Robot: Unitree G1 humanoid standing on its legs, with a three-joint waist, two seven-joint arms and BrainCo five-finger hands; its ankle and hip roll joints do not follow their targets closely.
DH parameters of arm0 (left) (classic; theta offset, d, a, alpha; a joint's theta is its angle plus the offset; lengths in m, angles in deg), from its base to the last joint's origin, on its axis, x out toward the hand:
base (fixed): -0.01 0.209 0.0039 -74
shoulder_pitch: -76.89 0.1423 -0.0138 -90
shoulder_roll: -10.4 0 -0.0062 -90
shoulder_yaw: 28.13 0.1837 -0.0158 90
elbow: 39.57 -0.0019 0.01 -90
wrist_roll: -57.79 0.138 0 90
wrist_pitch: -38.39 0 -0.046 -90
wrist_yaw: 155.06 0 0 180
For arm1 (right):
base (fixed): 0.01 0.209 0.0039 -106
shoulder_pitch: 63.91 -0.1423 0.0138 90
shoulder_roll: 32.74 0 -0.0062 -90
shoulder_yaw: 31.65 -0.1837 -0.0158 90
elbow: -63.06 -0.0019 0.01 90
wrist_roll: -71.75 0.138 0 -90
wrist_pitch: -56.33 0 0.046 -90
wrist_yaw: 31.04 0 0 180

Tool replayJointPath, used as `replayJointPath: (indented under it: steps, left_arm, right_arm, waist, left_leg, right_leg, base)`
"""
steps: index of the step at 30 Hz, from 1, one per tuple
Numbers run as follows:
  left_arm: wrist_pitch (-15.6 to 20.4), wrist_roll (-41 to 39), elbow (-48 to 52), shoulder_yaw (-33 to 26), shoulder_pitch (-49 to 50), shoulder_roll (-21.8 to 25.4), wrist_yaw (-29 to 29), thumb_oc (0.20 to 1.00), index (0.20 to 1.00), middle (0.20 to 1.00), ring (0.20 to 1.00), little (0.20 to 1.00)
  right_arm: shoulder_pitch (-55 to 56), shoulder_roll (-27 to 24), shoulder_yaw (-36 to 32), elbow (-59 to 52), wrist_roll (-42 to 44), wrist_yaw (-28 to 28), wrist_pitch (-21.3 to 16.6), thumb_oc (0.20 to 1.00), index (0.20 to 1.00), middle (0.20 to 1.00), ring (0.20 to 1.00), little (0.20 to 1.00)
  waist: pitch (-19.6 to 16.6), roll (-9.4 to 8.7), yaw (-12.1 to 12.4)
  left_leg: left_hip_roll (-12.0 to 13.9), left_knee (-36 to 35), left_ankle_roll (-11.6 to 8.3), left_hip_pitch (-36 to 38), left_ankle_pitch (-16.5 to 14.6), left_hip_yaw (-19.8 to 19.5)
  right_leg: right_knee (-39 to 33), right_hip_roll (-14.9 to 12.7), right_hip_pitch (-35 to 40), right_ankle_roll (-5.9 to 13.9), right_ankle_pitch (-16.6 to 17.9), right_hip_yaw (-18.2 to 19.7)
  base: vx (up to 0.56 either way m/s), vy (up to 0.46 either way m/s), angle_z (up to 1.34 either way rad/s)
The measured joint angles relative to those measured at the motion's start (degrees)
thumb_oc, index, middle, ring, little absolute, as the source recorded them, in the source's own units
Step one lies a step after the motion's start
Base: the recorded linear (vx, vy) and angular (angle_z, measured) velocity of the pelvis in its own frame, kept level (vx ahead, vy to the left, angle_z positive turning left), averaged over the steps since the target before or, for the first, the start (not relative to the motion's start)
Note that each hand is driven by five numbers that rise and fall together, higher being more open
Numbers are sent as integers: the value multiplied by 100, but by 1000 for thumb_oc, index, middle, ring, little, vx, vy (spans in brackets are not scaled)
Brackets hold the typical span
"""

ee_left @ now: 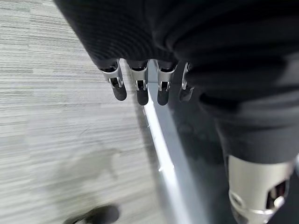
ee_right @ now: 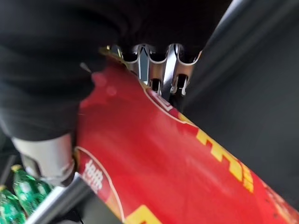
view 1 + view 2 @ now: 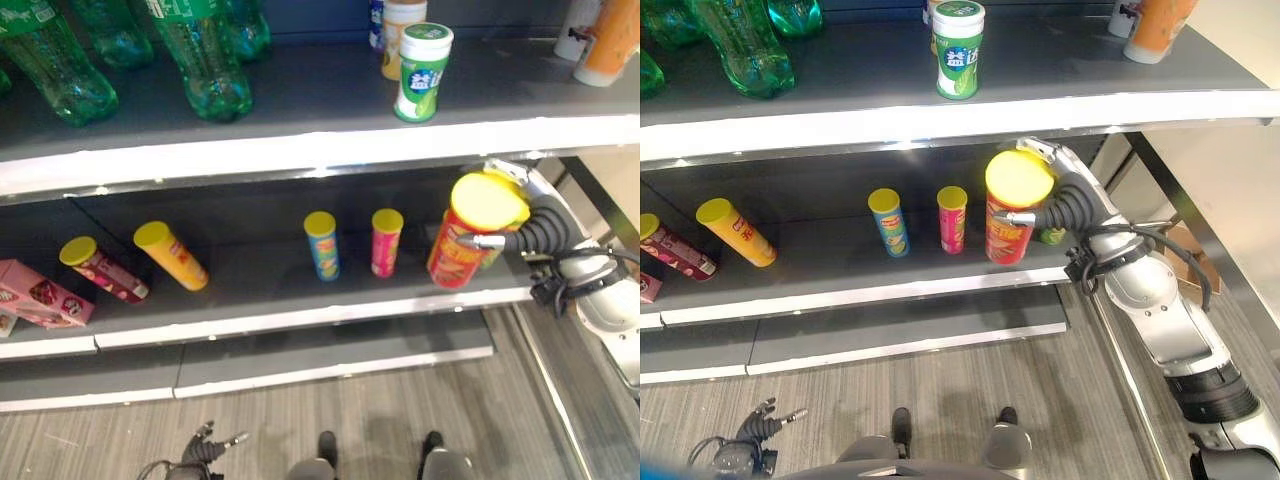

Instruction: Put the goods on the table back onto the shelves and tidy them up.

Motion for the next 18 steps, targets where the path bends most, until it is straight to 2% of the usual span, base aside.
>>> replayJointPath:
  steps: [1, 3, 6, 7, 8, 10, 11, 13, 14, 16, 17, 18]
  left_arm:
    - [-2, -31, -18, -1, 12, -71, 7, 1000, 1000, 1000, 1000, 1000]
    - [0, -35, 5, 17, -51, -207, 20, 1000, 1000, 1000, 1000, 1000]
    - [0, -67, 190, 65, -86, -401, 14, 1000, 1000, 1000, 1000, 1000]
    - [14, -110, 362, 83, -154, -504, 17, 1000, 1000, 1000, 1000, 1000]
    - [14, -151, 447, 155, -166, -514, 6, 1000, 1000, 1000, 1000, 1000]
    - [13, -153, 578, 309, -367, -493, 1, 1000, 1000, 1000, 1000, 1000]
    - [18, -153, 555, 350, -513, -554, -1, 1000, 1000, 1000, 1000, 1000]
    - [27, -168, 554, 343, -542, -612, -47, 1000, 1000, 1000, 1000, 1000]
    - [9, -350, 257, 343, -530, -536, -131, 1000, 1000, 1000, 1000, 1000]
    - [-31, -378, 110, 305, -700, -424, -203, 1000, 1000, 1000, 1000, 1000]
    - [-32, -378, 104, 305, -746, -418, -237, 1000, 1000, 1000, 1000, 1000]
    - [-38, -381, 119, 308, -790, -423, -277, 1000, 1000, 1000, 1000, 1000]
  right_arm:
    - [-173, -15, 243, 44, -5, -24, 8, 200, 200, 200, 200, 200]
    - [-475, 23, 719, 65, -11, -87, -23, 200, 200, 200, 200, 200]
    - [-897, 78, 1160, 229, -233, -156, 22, 200, 200, 200, 200, 200]
    - [-919, 112, 1230, 244, -271, -173, 23, 200, 200, 200, 200, 200]
    - [-977, 180, 1326, 284, -281, -167, 25, 200, 200, 200, 200, 200]
    - [-1248, 248, 1648, 436, -302, -182, 96, 200, 200, 200, 200, 200]
    - [-1407, 233, 1870, 523, -393, -237, 121, 200, 200, 200, 200, 200]
    - [-1520, 358, 2086, 648, -479, -255, 155, 200, 200, 200, 200, 200]
    - [-1906, 961, 2530, 1099, -649, -252, 216, 200, 200, 200, 200, 200]
    - [-2060, 1259, 2786, 1364, -719, -253, 268, 200, 200, 200, 200, 200]
    - [-2074, 1258, 2848, 1415, -753, -251, 262, 200, 200, 200, 200, 200]
    - [-2085, 1256, 2912, 1585, -877, -252, 296, 200, 200, 200, 200, 200]
  waist:
    - [-8, -1, -1]
    - [-36, -57, 103]
    - [-45, -28, 154]
    - [-51, -20, 179]
    - [-50, 1, 216]
    - [-9, -115, 167]
    - [36, -54, 222]
    - [34, 57, 310]
    - [152, -116, 310]
    - [265, -352, 327]
    - [263, -386, 326]
    - [249, -329, 311]
  left_leg:
    - [50, -33, -34, 25, 36, -10]
    - [146, -63, -137, 88, 83, 11]
    - [294, -21, -244, 58, 100, -14]
    - [363, 90, -323, -57, 95, -147]
    - [388, 242, -387, -190, 104, -212]
    - [314, 931, -539, -744, 170, -263]
    - [311, 990, -638, -802, 235, -235]
    - [434, 853, -686, -716, 176, -111]
    - [553, 985, -834, -703, -13, -285]
    - [775, 1071, -863, -820, -14, -508]
    - [953, 1083, -877, -929, -4, -631]
    - [1363, 863, -874, -977, -3, -784]
  right_leg:
    - [-205, 126, 106, -50, 42, 142]
    - [-733, 309, 402, -165, 316, 125]
    - [-768, 458, 442, -201, 317, 82]
    - [-769, 526, 444, -246, 300, -17]
    - [-745, 551, 426, -279, 287, -76]
    - [-776, 432, 310, -366, 266, -145]
    - [-769, 420, 345, -420, 301, -251]
    - [-774, 454, 396, -481, 282, -287]
    - [-778, 338, 434, -594, 328, -201]
    - [-777, 121, 415, -629, 354, -235]
    - [-775, 73, 376, -625, 354, -296]
    - [-774, 79, 335, -585, 339, -288]
  base:
    - [-3, -21, 11]
    - [18, -52, -1]
    - [-19, -50, 9]
    - [-94, -25, 28]
    - [-104, -2, 41]
    - [-6, 44, 43]
    - [31, 71, 45]
    - [41, 204, 10]
    - [36, 289, -31]
    - [69, 242, -12]
    - [162, 350, 25]
    - [188, 358, 25]
